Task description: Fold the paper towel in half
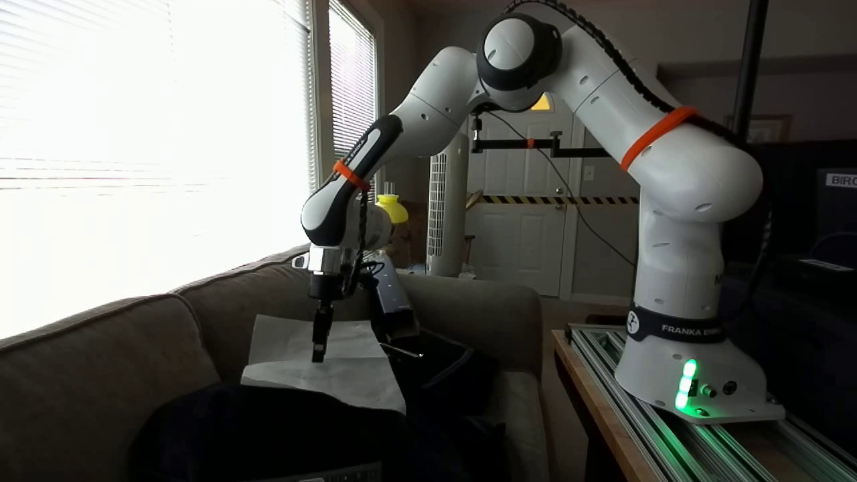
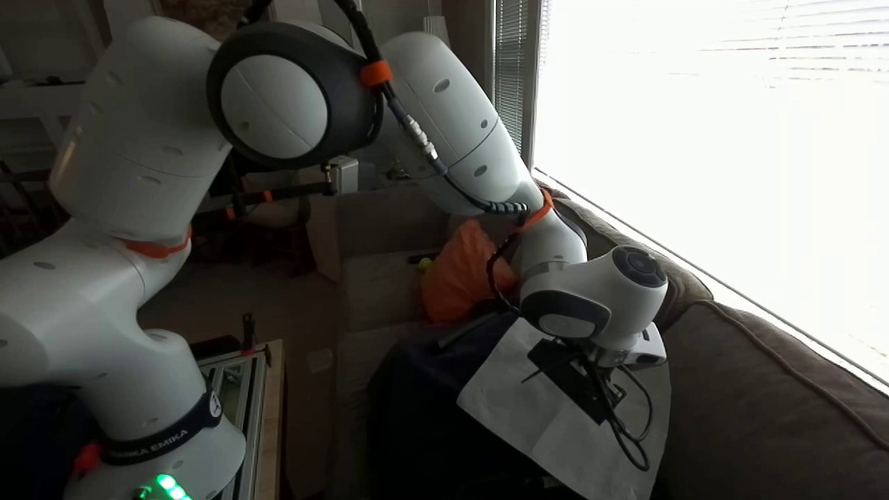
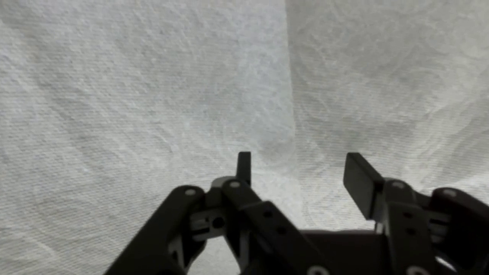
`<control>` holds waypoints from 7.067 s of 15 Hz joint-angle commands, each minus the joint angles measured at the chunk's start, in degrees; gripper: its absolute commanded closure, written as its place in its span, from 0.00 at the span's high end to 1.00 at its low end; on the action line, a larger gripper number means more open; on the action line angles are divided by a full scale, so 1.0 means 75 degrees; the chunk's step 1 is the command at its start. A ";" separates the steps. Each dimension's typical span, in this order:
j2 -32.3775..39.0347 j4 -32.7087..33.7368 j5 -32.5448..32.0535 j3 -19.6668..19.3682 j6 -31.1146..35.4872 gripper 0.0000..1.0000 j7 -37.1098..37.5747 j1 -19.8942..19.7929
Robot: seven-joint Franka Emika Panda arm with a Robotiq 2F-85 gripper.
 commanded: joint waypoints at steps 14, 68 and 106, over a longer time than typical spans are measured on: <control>0.0207 0.0364 -0.0434 0.0072 -0.0155 0.00 0.0336 -0.0066; -0.3477 -0.1710 -0.0323 0.0642 -0.2043 1.00 -0.1030 0.0520; -0.1702 -0.2812 -0.3156 -0.0173 0.4936 1.00 0.2150 0.1682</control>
